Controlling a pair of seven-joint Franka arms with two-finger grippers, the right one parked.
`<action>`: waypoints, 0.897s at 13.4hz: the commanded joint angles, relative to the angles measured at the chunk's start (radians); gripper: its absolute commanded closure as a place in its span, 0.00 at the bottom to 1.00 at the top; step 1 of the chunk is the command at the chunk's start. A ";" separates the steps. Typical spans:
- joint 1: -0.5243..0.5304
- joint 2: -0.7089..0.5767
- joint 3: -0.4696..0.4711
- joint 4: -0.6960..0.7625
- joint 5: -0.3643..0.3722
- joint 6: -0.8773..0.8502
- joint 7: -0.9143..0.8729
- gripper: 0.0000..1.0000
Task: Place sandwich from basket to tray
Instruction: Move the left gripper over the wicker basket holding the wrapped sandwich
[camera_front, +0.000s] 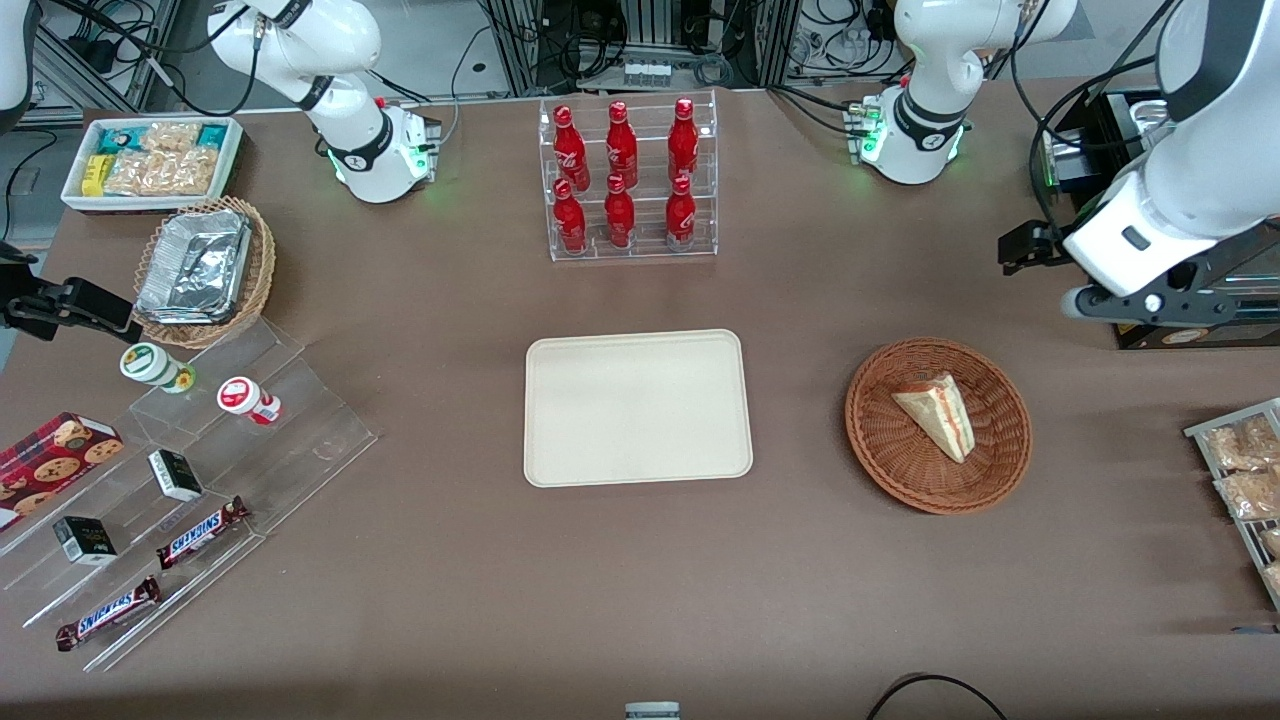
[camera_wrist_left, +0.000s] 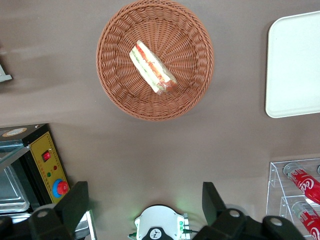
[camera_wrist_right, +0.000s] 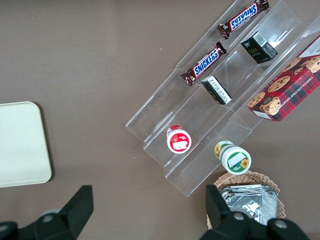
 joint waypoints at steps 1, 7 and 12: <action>-0.020 -0.029 0.021 -0.008 -0.015 -0.007 0.019 0.00; -0.018 -0.033 0.018 -0.198 -0.011 0.181 0.019 0.00; -0.020 -0.038 0.018 -0.445 -0.010 0.478 0.007 0.00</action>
